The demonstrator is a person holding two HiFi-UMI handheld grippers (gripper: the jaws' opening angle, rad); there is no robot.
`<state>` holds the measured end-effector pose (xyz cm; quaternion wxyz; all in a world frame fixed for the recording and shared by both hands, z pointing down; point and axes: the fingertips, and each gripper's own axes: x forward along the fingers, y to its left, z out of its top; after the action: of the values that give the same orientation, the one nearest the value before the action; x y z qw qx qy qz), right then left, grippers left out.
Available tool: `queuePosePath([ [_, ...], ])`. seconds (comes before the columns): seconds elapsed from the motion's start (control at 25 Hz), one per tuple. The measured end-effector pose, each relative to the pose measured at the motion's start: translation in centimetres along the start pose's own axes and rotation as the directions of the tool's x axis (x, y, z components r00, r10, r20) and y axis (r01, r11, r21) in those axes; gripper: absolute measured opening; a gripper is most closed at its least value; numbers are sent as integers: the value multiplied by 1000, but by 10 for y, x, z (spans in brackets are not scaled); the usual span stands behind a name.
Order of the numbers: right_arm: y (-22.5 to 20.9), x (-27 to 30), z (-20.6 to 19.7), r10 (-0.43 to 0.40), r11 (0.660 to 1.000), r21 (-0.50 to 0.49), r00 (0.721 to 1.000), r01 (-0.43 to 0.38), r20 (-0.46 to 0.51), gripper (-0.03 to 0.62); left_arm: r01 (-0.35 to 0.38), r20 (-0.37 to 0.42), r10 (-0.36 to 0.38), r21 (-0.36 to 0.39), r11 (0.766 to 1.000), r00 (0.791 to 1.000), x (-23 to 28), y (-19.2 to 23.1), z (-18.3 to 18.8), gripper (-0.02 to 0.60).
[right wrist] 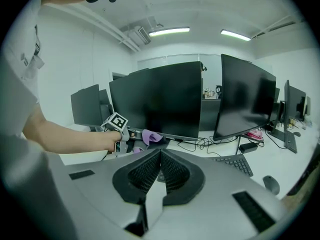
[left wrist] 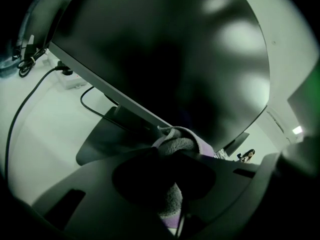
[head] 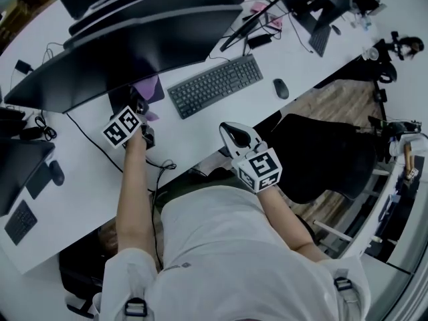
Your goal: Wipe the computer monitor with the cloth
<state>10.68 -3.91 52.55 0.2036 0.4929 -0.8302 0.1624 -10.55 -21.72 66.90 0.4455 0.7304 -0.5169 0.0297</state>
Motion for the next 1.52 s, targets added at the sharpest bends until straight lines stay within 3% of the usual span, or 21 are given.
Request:
queuePosePath([
  [1.08, 124, 72, 45, 155, 984, -84, 988, -155, -4, 9, -112, 114, 123, -103, 988, 986, -103, 135, 68, 76],
  [1.52, 166, 97, 58, 197, 974, -111, 980, -196, 0, 9, -183, 176, 204, -126, 975, 963, -143, 183, 95, 75],
])
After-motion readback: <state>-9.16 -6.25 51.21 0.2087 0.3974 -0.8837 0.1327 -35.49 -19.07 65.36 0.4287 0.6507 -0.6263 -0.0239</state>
